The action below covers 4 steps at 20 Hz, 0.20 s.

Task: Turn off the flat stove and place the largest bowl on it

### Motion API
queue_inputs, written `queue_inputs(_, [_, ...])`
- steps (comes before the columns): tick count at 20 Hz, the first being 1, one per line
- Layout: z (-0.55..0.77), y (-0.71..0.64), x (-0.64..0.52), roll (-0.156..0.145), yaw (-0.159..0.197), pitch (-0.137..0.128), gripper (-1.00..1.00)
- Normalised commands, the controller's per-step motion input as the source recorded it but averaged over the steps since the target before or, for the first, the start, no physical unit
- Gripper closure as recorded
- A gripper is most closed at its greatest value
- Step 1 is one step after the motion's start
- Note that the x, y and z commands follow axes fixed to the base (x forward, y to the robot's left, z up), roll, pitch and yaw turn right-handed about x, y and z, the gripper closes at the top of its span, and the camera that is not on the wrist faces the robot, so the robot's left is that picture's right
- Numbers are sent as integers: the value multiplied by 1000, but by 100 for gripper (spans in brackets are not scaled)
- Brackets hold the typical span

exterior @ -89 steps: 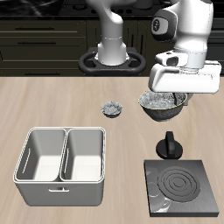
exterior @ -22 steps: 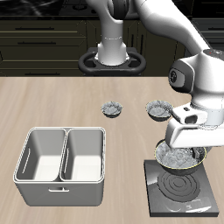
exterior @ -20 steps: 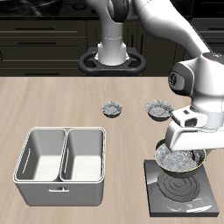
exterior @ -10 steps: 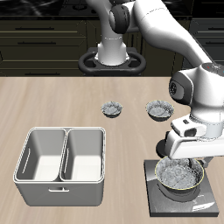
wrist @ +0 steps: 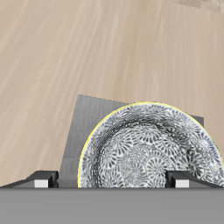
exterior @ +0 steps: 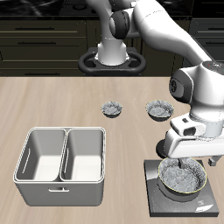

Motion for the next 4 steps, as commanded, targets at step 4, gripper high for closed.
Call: queue_inputs(4, [170, 115, -182, 14, 20, -33, -100])
